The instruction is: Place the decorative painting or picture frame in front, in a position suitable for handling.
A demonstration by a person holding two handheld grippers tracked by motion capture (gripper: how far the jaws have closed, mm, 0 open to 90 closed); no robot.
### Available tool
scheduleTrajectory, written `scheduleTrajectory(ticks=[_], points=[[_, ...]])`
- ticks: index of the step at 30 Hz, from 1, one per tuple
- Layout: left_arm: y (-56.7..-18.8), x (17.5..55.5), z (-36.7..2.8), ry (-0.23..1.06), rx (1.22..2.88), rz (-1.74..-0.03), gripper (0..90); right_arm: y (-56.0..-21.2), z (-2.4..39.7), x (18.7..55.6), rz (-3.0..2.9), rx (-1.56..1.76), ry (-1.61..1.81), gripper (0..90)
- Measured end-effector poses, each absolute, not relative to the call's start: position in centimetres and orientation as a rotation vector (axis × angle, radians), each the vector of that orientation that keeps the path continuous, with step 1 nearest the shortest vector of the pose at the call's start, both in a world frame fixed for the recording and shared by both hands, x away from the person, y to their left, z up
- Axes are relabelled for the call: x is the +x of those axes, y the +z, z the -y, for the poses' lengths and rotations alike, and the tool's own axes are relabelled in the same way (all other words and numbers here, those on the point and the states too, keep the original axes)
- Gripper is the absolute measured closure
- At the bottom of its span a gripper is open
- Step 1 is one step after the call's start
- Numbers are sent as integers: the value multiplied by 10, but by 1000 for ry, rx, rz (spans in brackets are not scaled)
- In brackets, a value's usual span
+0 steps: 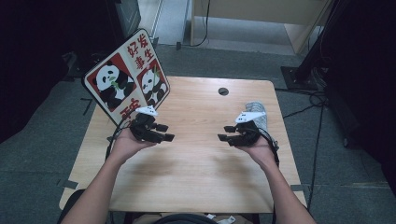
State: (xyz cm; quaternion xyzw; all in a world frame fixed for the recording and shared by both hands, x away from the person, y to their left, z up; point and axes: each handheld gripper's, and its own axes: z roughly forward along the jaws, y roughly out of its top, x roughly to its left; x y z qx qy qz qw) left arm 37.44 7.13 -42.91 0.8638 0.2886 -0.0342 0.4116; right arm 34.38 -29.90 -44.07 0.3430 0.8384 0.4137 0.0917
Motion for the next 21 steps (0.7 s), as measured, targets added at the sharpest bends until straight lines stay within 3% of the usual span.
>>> scheduleTrajectory(ticks=[21], points=[[-417,366,-99,-69,2129,-758,403,-440,300,350,-2497,1046,1226,491]])
